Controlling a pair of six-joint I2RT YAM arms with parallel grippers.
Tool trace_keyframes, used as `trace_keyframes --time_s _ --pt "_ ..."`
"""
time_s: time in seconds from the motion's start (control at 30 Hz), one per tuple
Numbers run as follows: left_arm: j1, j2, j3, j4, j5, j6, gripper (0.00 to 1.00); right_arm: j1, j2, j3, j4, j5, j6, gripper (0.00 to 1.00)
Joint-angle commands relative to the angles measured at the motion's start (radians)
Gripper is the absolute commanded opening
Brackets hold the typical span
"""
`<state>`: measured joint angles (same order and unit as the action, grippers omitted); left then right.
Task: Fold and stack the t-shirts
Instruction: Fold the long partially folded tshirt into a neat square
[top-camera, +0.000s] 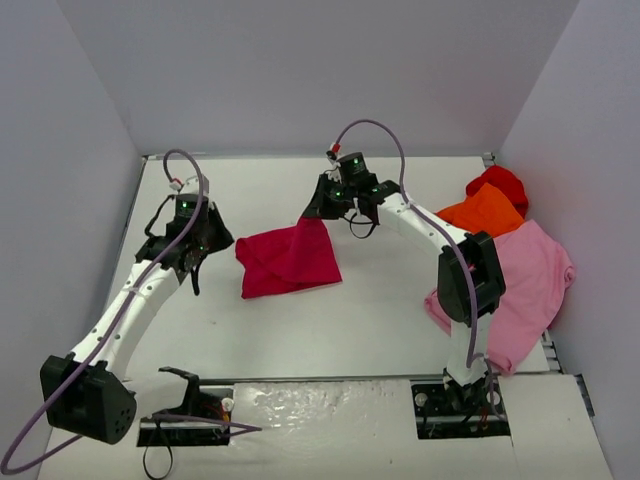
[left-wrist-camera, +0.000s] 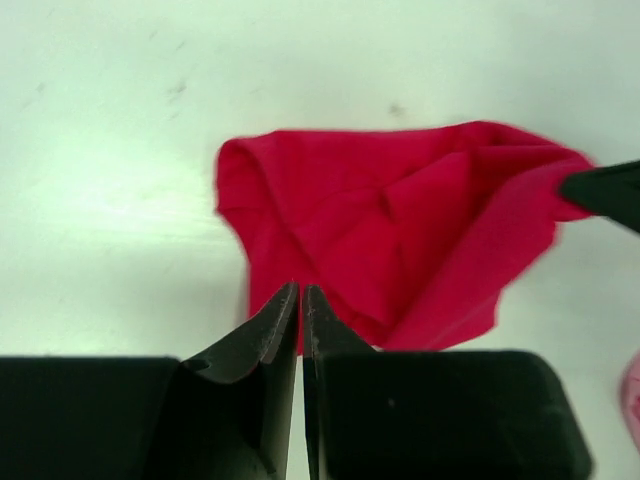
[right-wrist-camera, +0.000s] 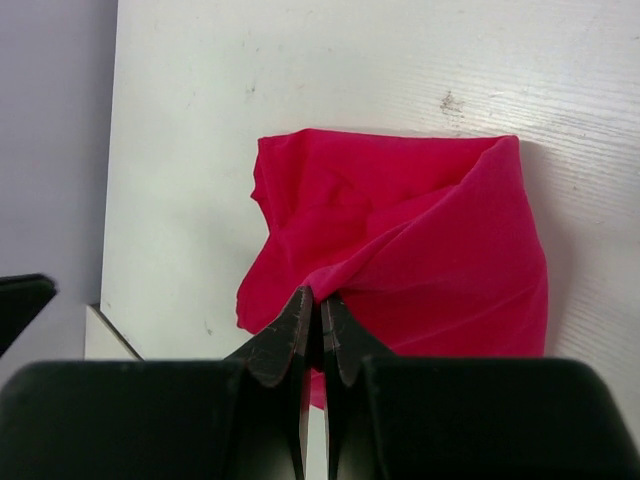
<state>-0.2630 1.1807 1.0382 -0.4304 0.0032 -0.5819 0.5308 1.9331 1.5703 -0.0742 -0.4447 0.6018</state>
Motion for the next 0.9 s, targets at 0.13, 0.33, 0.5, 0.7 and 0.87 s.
trace_keyframes --time_s 0.13,0.33,0.5,0.7,0.87 --pt "0.098 0.187 -0.067 -0.03 0.057 -0.048 0.06 0.014 -0.034 0.014 0.059 -0.047 0.0 0.0" --pt "0.102 0.3 -0.035 0.049 0.157 -0.039 0.05 0.014 -0.044 -0.002 0.053 -0.045 -0.002 0.0" --pt "0.099 0.346 -0.015 0.109 0.238 -0.059 0.05 0.014 -0.048 -0.014 0.051 -0.039 -0.003 0.0" --pt "0.099 0.341 0.006 0.12 0.272 -0.058 0.05 0.012 -0.046 -0.021 0.045 -0.035 -0.004 0.0" --pt "0.1 0.413 0.002 0.177 0.339 -0.076 0.01 0.014 -0.046 -0.023 0.044 -0.032 -0.002 0.0"
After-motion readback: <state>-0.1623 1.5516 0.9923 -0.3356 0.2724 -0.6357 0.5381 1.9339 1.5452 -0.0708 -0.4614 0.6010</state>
